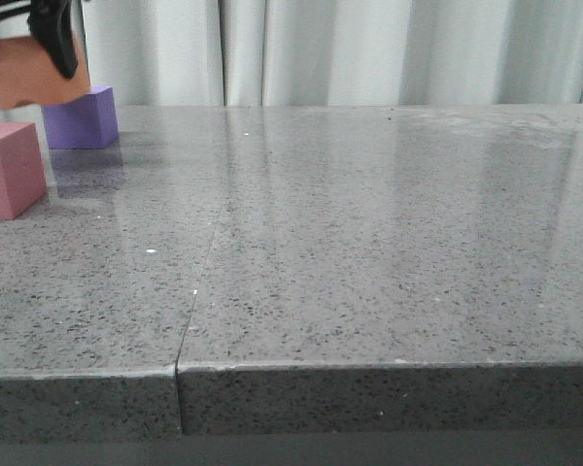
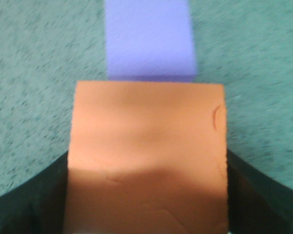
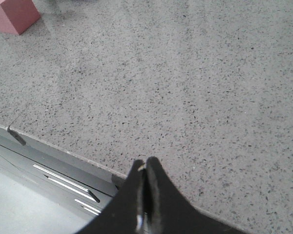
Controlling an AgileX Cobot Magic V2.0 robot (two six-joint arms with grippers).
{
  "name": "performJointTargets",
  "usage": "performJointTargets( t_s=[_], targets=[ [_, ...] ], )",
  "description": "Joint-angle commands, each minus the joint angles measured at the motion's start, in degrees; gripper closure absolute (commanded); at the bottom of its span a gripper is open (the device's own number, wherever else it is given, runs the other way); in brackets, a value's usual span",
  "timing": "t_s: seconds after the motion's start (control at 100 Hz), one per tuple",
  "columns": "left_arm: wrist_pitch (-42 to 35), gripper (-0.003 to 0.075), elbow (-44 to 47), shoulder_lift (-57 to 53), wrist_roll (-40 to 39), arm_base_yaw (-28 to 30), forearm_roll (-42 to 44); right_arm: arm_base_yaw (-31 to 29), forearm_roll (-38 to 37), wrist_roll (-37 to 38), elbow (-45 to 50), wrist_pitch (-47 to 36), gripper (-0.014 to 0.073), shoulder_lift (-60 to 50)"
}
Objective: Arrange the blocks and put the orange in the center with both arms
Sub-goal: 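Carry the orange cube with the left gripper beside the purple cube and lower it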
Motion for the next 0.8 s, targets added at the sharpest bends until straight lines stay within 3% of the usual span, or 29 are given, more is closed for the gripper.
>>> performJointTargets(
  t_s=[0.0,0.29,0.79],
  targets=[
    [-5.05,0.0321,0.70,-3.25,-2.63,0.06,2.67,-0.02,-0.34,-0.52,-1.36,-3.88,0.0663,0.32],
    [-9.31,0.0321,3.92,-2.66,-3.18,-0.35,1.91,-0.02,-0.34,-0.52,-1.36,-3.88,0.0663,0.32],
    [-8.20,0.0321,3.92,0.54,-3.18,-0.69,0.78,-0.02,-0.34,-0.52,-1.36,-3.88,0.0663,0.32]
  ],
)
